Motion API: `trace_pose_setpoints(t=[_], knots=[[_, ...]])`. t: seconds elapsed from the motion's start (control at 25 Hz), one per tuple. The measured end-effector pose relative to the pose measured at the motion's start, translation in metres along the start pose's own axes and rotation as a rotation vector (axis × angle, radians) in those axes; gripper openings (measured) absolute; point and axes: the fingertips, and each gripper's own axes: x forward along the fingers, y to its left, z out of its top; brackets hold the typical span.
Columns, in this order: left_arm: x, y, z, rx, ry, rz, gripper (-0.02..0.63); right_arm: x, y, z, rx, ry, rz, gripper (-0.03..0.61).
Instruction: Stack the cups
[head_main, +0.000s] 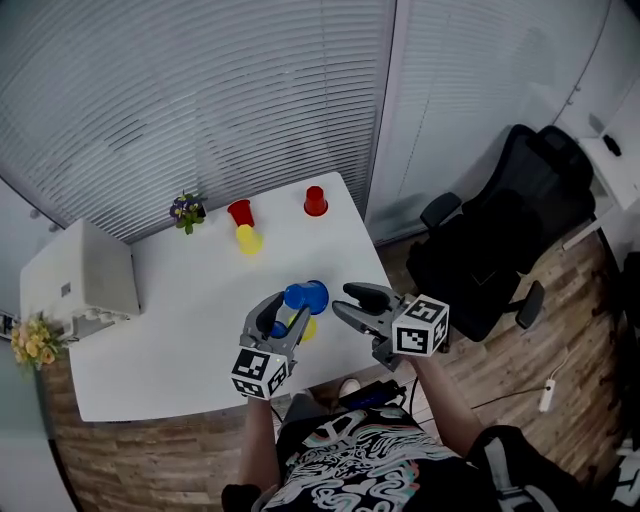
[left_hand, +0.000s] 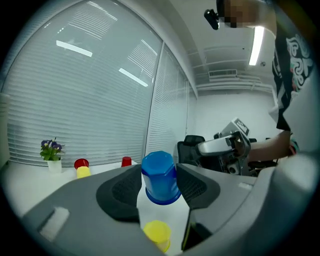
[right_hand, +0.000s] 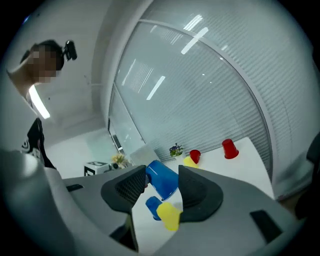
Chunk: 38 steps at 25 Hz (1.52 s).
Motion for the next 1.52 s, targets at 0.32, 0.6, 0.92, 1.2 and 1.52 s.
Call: trace_pose_setpoints(t=[0.32,0.6,0.92,1.2,1.52], knots=[[0.019,-0.022,-0.012,0.16,0.123,-0.037,0.218,0.026,0.015,-0.005,-0.225,0.148,-0.106,0.257],[0.032,-0.044,-0.02,0.299,0.177,-0.073,0.218,0.031,0.008,-0.019,-0.233,0.283,-0.163,0.305],[0.044,-0.065,-0.025,0.421,0.212,-0.096,0.218,0.024,-0.01,-0.036,-0.196,0.41,-0.24,0.279],[0.048,-0.076,-0.027,0.442,0.217,-0.115,0.218,0.014,-0.02,-0.039,-0.166,0.416,-0.255,0.219],[0.032,-0.07,-0.034,0.327,0.253,-0.143,0.255,0.015,-0.035,-0.048,-0.232,0.447,-0.296,0.218]])
